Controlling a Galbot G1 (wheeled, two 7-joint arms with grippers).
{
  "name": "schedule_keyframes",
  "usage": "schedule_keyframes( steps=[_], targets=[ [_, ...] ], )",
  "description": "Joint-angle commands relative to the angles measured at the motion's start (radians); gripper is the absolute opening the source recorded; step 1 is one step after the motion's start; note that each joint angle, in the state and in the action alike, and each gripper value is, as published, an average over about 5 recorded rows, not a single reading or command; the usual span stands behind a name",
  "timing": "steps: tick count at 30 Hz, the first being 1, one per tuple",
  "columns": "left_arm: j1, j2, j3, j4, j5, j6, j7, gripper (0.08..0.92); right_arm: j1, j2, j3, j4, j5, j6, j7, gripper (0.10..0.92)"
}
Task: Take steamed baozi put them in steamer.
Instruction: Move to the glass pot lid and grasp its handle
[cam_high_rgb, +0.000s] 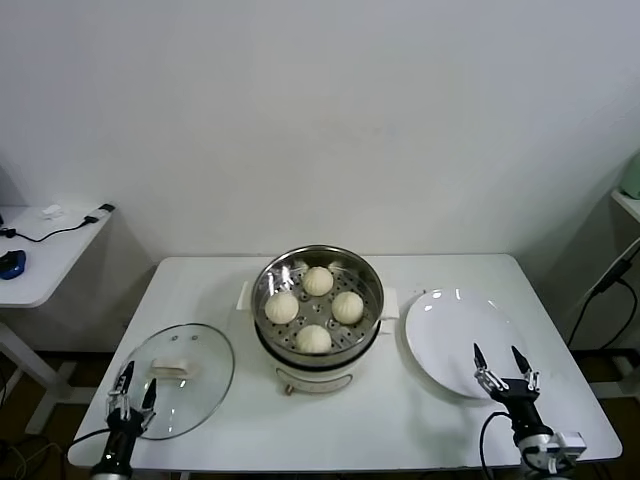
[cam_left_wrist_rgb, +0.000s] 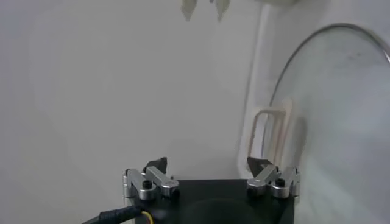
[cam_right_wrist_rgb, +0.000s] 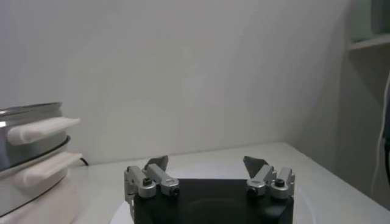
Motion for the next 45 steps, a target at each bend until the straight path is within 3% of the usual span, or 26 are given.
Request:
schedule_keyframes(
  steps=[1,15,28,45],
  targets=[
    [-0.081,-0.001,0.012,0.090,0.117,0.034,0.012,0.823,-0.024,0.025,0.004,0.005,-0.014,-0.001,0.004,0.823],
    [-0.158,-0.024,0.036,0.096,0.117,0.092,0.059,0.823,-0.026,0.049,-0.003,0.001,-0.031,0.002,0.003,0.823],
    [-0.158,-0.049,0.055,0.104,0.127,0.143,0.065,0.811,-0.018,0.053,-0.009,-0.022,-0.037,0.008,0.002,0.823],
    [-0.174,-0.082,0.050,0.145,0.176,0.186,0.035,0.342,-0.020,0.068,-0.017,-0.025,-0.048,0.013,0.002,0.823]
  ],
)
